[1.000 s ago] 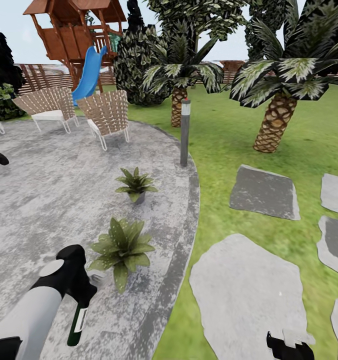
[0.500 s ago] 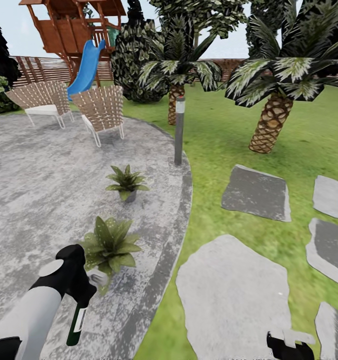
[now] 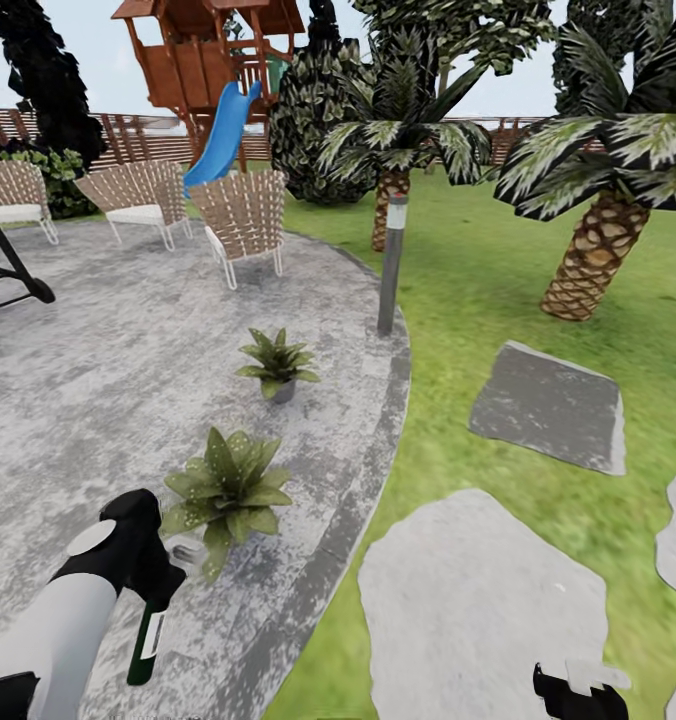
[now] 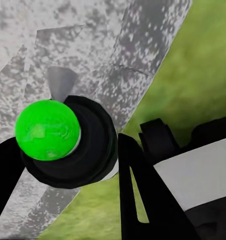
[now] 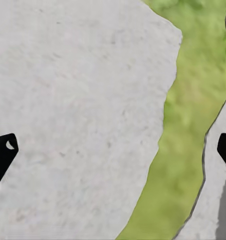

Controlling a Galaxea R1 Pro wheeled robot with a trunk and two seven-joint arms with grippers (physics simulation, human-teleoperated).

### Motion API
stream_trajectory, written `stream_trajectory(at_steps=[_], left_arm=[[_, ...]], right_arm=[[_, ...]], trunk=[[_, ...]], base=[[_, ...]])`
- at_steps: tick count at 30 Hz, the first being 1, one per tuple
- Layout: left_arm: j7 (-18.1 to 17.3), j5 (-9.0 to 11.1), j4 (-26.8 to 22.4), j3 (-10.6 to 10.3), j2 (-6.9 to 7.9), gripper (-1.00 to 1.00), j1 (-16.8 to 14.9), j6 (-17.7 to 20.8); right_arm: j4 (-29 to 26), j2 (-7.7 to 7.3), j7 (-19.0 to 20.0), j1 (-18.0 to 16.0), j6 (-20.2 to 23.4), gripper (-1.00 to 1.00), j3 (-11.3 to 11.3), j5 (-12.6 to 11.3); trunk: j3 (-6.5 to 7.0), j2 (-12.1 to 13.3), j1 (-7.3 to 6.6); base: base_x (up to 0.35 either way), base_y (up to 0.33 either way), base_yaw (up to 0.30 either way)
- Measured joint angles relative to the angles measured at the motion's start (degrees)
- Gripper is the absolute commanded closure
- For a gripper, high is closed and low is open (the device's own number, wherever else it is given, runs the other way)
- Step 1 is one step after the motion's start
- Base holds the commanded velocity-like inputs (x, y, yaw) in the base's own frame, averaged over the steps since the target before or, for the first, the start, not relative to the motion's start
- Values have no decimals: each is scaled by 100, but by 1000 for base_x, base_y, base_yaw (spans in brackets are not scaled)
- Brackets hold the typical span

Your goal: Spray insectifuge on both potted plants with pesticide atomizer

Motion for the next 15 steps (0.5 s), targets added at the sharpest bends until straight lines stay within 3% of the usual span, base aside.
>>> stream_trajectory(at_steps=[8,15], left_arm=[[59,1,-5,-17,-27,100,-6,2],[48,-2,-8,-5,-33,100,-12,3]], right_arm=[[0,0,0,0,0,-100,0,2],[-1,0,0,0,0,-100,0,-3]], trunk=[[0,0,0],[0,0,-2]], base=[[7,-2,273],[193,-138,57]])
